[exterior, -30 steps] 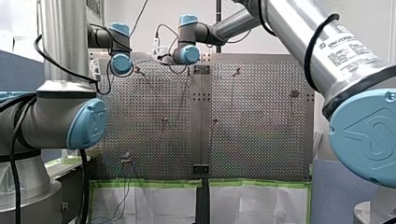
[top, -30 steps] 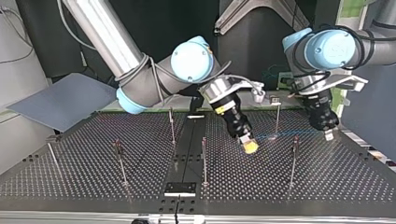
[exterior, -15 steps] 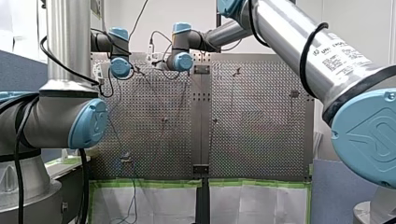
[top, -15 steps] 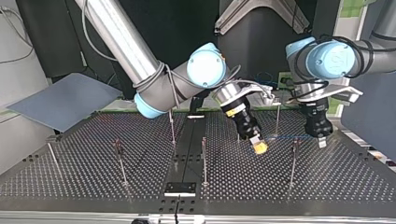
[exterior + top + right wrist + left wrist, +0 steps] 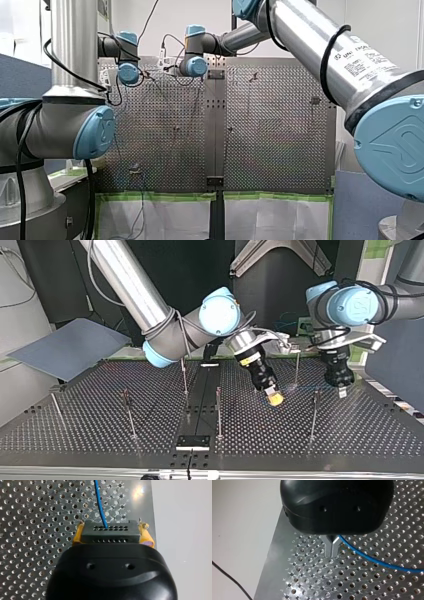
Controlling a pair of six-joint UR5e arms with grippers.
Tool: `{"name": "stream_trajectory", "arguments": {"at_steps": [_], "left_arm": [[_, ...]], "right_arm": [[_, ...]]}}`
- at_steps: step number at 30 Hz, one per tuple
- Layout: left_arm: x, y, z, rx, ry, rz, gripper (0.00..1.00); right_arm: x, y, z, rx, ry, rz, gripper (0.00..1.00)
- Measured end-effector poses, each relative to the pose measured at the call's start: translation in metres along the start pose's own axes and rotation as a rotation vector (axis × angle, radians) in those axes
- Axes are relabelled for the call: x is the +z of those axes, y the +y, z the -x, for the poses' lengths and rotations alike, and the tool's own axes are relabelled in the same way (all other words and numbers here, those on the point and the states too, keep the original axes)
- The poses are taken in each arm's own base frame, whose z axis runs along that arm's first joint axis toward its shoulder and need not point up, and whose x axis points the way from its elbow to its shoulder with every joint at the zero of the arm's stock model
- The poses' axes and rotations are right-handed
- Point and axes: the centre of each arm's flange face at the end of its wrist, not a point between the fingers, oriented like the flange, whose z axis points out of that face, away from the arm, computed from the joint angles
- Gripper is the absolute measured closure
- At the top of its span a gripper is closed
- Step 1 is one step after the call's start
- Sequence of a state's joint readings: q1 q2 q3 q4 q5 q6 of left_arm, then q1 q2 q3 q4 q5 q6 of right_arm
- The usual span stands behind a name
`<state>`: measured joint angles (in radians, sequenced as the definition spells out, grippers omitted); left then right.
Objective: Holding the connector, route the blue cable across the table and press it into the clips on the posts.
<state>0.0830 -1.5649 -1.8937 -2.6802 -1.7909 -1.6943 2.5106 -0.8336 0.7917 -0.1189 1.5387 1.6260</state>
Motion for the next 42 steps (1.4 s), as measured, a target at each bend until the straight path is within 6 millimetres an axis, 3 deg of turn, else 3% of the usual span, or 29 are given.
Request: {"name": "stream_trajectory", "arguments": {"at_steps": [10,17,27,42], "left_arm": [[-0.006,-0.004,-0.006,0.005,0.015,-0.011,1.0],[0.001,-0.001,-0.004,-0.022,-0.021,-0.015,1.0],[0.02,-0.001,-0.018,-0.059,-0.052,-0.05,1.0],[0.056,0.008,-0.012,-0.104,-0.14,-0.075,1.0]], "right_arm": [[0.0,0.005,0.001,0.011,-0.01,0.006,1.0],[0.001,0.012,0.002,0.016,-0.009,0.016,1.0],[0.003,0.028,0.003,0.015,-0.009,0.033,1.0],[0.006,0.053,0.005,0.006,-0.008,0.054,1.0]]}}
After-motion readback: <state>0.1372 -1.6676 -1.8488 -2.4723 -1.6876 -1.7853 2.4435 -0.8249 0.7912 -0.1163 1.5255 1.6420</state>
